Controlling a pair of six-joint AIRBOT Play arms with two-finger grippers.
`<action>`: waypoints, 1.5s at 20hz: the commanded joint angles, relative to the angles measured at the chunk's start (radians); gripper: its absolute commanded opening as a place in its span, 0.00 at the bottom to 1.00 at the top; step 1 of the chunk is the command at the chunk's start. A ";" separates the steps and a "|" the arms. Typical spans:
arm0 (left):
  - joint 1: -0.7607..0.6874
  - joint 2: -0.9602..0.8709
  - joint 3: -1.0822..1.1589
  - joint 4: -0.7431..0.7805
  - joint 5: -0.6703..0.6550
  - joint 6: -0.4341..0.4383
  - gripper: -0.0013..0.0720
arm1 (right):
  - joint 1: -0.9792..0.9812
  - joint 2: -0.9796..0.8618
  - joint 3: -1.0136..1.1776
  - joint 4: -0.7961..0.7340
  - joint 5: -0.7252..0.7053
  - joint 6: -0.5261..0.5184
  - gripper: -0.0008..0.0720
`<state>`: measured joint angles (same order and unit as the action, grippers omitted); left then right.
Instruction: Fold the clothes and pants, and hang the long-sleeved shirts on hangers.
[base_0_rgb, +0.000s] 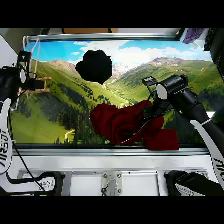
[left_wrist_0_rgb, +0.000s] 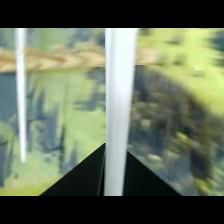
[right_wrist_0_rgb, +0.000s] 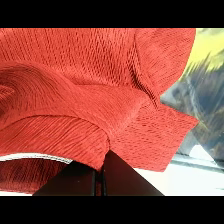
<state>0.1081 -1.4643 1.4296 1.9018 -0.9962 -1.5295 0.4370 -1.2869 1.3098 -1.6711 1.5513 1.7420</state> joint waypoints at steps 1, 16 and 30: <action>-0.065 0.118 0.001 -0.278 -0.117 0.352 0.04 | 0.001 0.000 0.000 0.000 0.000 0.000 0.04; -0.056 0.439 -0.248 -0.772 -0.747 1.202 0.04 | 0.001 0.000 0.000 0.000 0.000 0.000 0.04; -0.094 0.676 -0.764 -0.867 -0.568 1.219 0.04 | 0.001 0.000 0.000 0.000 0.000 0.000 0.04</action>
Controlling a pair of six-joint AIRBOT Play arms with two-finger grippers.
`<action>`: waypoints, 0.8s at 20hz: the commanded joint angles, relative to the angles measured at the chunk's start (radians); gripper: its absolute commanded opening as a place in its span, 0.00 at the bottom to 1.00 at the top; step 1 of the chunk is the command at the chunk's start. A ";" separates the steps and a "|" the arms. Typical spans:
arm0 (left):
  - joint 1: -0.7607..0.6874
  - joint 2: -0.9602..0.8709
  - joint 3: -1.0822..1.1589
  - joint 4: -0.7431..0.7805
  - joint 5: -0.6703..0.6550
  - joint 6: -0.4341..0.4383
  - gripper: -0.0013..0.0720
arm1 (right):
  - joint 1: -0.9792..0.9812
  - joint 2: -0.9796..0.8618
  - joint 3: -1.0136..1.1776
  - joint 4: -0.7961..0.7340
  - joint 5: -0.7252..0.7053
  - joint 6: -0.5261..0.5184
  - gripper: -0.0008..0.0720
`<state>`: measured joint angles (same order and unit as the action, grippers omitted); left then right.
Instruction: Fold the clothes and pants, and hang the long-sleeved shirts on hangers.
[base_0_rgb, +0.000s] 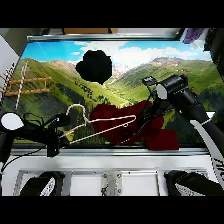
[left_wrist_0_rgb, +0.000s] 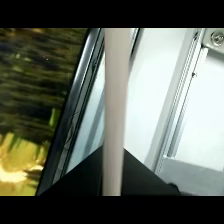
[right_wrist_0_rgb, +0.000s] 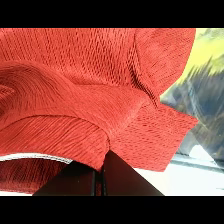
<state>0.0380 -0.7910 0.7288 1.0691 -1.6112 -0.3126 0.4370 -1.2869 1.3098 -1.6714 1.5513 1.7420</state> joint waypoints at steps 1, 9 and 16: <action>-0.056 -0.014 -0.064 -0.030 0.054 0.002 0.04 | 0.001 0.000 0.000 0.000 0.000 0.000 0.04; -0.258 -0.204 -0.032 -0.051 0.259 -0.115 0.04 | 0.001 0.000 0.000 0.000 0.000 0.000 0.04; -0.351 -0.371 0.124 -0.052 0.289 -0.178 0.04 | 0.001 0.000 0.000 0.000 0.000 0.000 0.04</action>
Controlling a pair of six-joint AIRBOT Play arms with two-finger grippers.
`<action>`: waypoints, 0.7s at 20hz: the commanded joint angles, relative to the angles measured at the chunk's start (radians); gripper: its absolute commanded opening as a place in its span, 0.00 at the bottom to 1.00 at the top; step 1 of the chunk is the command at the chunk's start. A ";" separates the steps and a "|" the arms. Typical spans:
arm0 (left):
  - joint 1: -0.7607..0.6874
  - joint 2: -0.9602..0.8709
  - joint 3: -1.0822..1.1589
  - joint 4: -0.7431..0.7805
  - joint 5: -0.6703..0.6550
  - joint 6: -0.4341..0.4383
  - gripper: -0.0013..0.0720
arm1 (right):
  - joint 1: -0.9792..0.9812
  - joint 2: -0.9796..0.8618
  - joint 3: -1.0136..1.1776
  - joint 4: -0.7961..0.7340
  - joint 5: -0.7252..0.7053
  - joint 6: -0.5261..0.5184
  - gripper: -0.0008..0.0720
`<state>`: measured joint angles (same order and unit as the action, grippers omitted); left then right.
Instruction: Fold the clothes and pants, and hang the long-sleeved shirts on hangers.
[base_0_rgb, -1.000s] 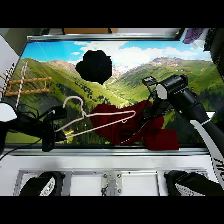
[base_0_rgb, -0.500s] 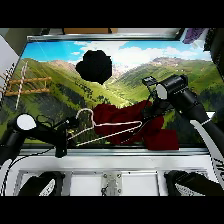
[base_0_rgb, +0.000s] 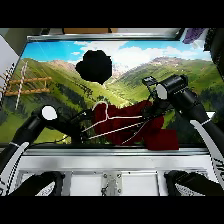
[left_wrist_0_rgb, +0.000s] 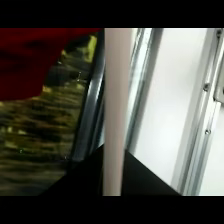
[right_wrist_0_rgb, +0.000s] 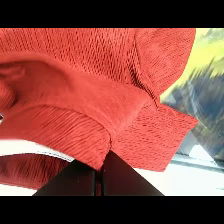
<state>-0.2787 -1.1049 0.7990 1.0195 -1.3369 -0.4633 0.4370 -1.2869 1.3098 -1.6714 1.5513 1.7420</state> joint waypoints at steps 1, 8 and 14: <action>-0.048 -0.066 0.066 -0.002 0.013 -0.027 0.04 | 0.001 0.000 0.000 0.000 0.000 0.000 0.04; -0.093 -0.070 0.084 -0.002 0.014 -0.070 0.04 | 0.001 0.002 0.002 -0.020 0.001 -0.015 0.04; -0.093 -0.070 0.084 -0.046 0.096 -0.064 0.04 | 0.001 0.067 0.009 -0.049 0.008 -0.029 0.04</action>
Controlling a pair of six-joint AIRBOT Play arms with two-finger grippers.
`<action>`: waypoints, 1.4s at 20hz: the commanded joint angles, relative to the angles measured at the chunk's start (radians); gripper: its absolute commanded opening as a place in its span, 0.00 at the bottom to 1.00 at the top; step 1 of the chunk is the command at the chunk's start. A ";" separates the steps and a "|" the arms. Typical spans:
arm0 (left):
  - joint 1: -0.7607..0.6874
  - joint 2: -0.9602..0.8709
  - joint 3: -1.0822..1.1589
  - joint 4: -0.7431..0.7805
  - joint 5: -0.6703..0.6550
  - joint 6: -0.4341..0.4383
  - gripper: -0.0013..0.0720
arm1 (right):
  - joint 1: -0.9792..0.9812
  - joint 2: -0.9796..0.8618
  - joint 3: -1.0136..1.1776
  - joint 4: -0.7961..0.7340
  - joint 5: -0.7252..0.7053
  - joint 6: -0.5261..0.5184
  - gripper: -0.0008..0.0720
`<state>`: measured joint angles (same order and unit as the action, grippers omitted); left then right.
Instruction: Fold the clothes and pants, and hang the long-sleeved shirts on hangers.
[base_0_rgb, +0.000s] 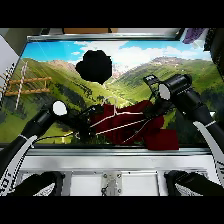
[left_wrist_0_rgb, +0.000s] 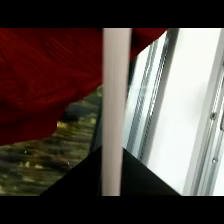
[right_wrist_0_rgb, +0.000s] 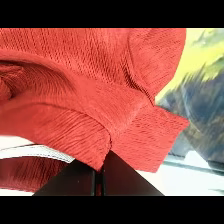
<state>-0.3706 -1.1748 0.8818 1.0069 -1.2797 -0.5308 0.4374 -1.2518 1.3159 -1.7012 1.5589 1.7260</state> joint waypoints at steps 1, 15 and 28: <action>-0.002 -0.001 0.001 -0.046 0.050 0.017 0.04 | 0.000 0.049 0.008 -0.017 0.000 -0.040 0.04; -0.051 -0.001 0.001 -0.118 0.121 0.093 0.04 | 0.002 0.152 0.068 0.047 0.001 -0.081 0.04; -0.052 -0.001 0.001 -0.119 0.121 0.093 0.04 | 0.014 0.154 0.068 0.497 -0.215 -0.160 0.04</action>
<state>-0.4217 -1.1751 0.8822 0.8886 -1.1587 -0.4366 0.4423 -1.0985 1.3830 -1.3495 1.4490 1.6016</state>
